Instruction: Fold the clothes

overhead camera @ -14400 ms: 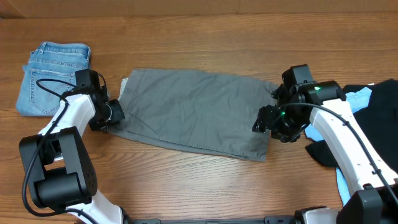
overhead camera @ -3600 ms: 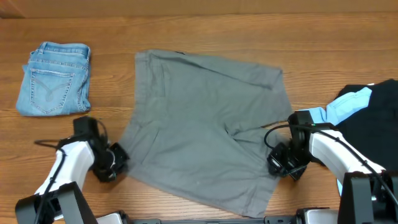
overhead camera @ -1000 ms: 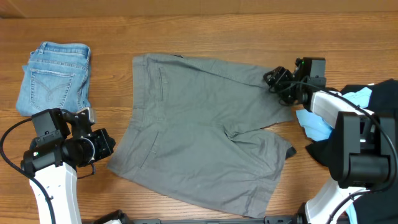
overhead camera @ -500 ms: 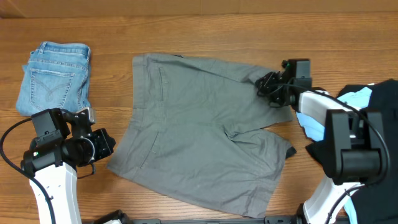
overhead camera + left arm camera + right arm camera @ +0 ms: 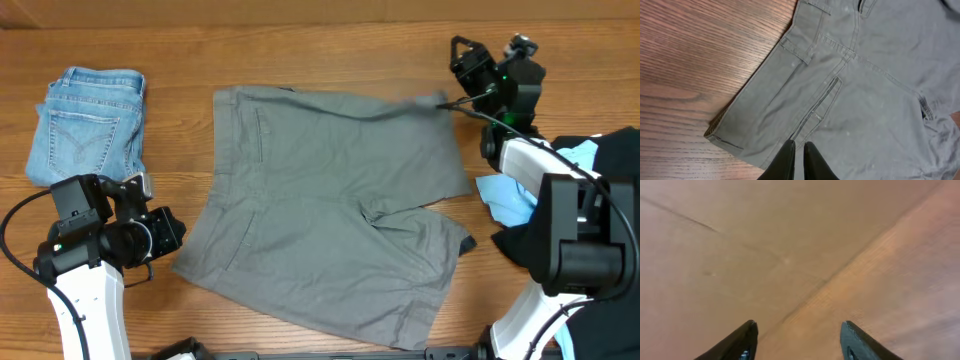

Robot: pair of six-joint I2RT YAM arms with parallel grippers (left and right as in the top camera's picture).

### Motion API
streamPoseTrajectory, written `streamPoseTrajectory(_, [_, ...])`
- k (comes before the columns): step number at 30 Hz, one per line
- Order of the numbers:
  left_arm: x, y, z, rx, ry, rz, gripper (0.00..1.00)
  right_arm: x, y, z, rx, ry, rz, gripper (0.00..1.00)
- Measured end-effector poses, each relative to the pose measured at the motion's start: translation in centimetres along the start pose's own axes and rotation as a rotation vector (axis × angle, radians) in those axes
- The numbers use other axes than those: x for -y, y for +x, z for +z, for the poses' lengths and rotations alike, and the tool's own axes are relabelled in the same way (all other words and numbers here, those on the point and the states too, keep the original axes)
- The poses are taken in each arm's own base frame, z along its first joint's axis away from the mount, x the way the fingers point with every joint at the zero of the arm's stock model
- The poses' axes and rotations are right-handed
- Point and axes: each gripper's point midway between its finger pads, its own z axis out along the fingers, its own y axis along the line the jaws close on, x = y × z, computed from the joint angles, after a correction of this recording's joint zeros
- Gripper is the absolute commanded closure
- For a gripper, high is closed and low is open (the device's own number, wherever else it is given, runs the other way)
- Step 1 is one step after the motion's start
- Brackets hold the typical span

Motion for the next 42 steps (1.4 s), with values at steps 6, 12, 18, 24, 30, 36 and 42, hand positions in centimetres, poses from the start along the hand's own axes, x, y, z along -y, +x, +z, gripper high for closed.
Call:
streamPoseTrajectory(6, [0.0,0.1,0.0,-0.006,0.0,-0.002,0.86,2.8,4.0,-0.7,-0.193,0.084,0.026,0.42])
streamPoseTrajectory(12, [0.0,0.2,0.0,-0.008,0.0,-0.003,0.85,7.3,10.3,-3.6,-0.47,0.264,0.039,0.4])
streamPoseTrajectory(18, [0.0,0.2,0.0,-0.008,0.0,-0.003,0.85,9.6,12.9,-5.8,-0.576,0.378,0.05,0.53])
streamPoseTrajectory(24, [0.0,0.1,0.0,-0.005,0.0,-0.002,0.85,7.7,13.8,-4.6,-0.569,0.313,-0.02,0.82])
streamPoseTrajectory(30, [0.0,0.0,0.0,-0.002,0.0,0.0,0.85,-3.1,6.3,1.3,-0.145,-0.18,-0.208,0.59])
streamPoseTrajectory(36, [0.0,0.7,0.0,-0.026,0.0,-0.004,0.84,-4.3,3.4,0.8,-0.07,-0.238,-0.177,0.0])
streamPoseTrajectory(42, [0.0,0.6,0.0,-0.022,0.0,-0.002,0.83,2.5,5.9,-0.1,-0.271,-0.03,-0.029,0.0])
